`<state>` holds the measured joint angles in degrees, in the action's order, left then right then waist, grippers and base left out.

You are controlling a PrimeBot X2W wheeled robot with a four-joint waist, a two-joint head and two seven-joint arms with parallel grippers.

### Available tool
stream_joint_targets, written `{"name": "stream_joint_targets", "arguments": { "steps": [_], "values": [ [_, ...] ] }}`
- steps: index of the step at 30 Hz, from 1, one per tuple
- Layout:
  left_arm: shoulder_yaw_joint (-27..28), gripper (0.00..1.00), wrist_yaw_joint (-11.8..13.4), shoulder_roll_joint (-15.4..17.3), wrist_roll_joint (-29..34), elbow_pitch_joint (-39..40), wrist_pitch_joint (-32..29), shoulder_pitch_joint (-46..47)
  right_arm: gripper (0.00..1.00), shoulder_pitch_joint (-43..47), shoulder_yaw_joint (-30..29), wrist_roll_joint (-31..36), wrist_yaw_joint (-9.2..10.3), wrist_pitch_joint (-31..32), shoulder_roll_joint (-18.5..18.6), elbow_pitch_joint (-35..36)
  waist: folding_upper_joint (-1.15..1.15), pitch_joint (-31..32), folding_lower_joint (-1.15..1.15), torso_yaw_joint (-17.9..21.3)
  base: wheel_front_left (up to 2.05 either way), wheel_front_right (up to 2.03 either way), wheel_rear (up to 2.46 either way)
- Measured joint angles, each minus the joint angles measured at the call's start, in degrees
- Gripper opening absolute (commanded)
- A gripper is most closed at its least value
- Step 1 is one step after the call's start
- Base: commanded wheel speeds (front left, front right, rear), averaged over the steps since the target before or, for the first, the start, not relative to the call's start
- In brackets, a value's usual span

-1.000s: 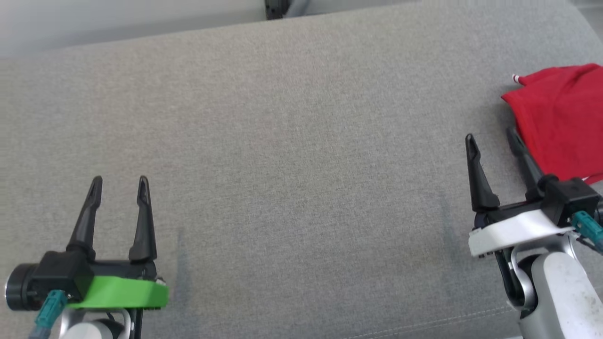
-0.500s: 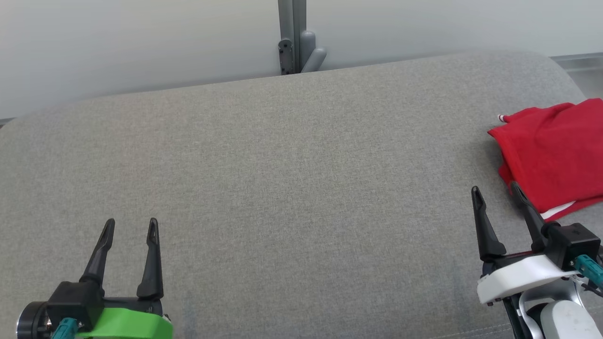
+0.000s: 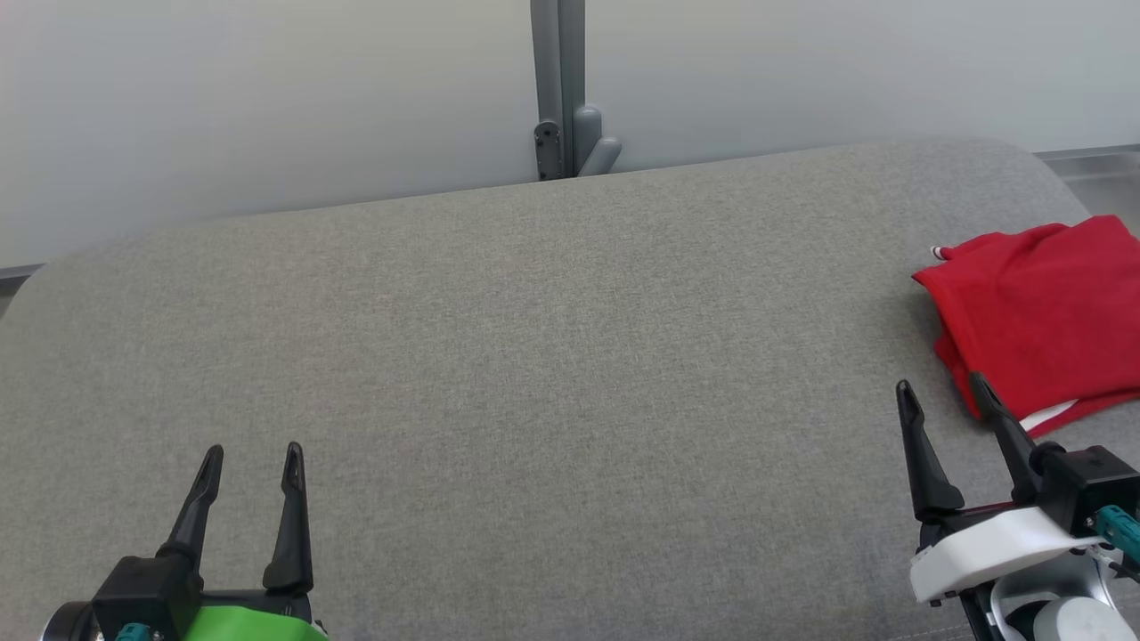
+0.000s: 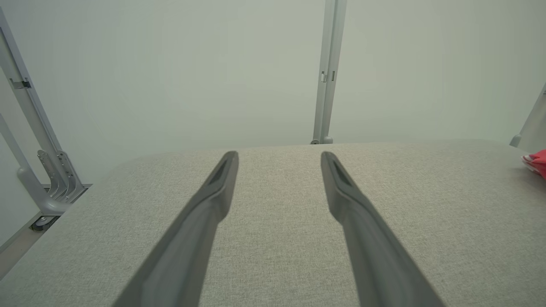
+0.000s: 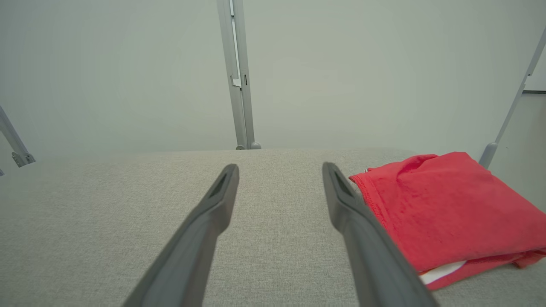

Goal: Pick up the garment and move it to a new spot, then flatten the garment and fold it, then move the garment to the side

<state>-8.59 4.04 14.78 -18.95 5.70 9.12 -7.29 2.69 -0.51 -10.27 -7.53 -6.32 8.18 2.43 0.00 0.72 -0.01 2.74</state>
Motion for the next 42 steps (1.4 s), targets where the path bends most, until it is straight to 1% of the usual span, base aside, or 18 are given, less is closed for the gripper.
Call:
{"name": "stream_joint_targets", "arguments": {
  "steps": [27, 28, 33, 42],
  "values": [
    [-0.4, 1.00, 0.7, 0.6, -1.1, -0.2, -0.5, 0.0, 1.00, 0.2, 0.6, -0.7, 0.00, -0.7, -0.1, -0.4, 0.00, -0.4, 0.00, 0.1, 0.00, 0.00, 0.00],
    [-0.5, 0.00, 0.7, 0.6, -1.1, -0.4, -0.5, 0.0, 0.00, 0.2, 0.6, -0.7, 0.00, -0.7, -0.1, -0.5, 0.00, -0.4, 0.00, 0.1, 0.00, 0.00, 0.00],
    [-1.1, 0.00, 0.6, -0.6, -2.2, -2.5, -0.5, -0.6, 0.00, 1.5, 1.2, -1.3, 0.00, -0.5, -0.9, -2.6, 0.00, -0.4, 0.00, 0.1, 0.00, 0.00, 0.00],
    [0.8, 0.00, -0.6, -1.1, -11.6, -3.2, -2.1, -0.6, 0.00, 1.5, 1.9, -11.5, 0.00, 0.2, -1.2, -3.6, 0.00, -0.4, 0.00, -0.1, 0.00, 0.00, 0.00]
  ]
}}
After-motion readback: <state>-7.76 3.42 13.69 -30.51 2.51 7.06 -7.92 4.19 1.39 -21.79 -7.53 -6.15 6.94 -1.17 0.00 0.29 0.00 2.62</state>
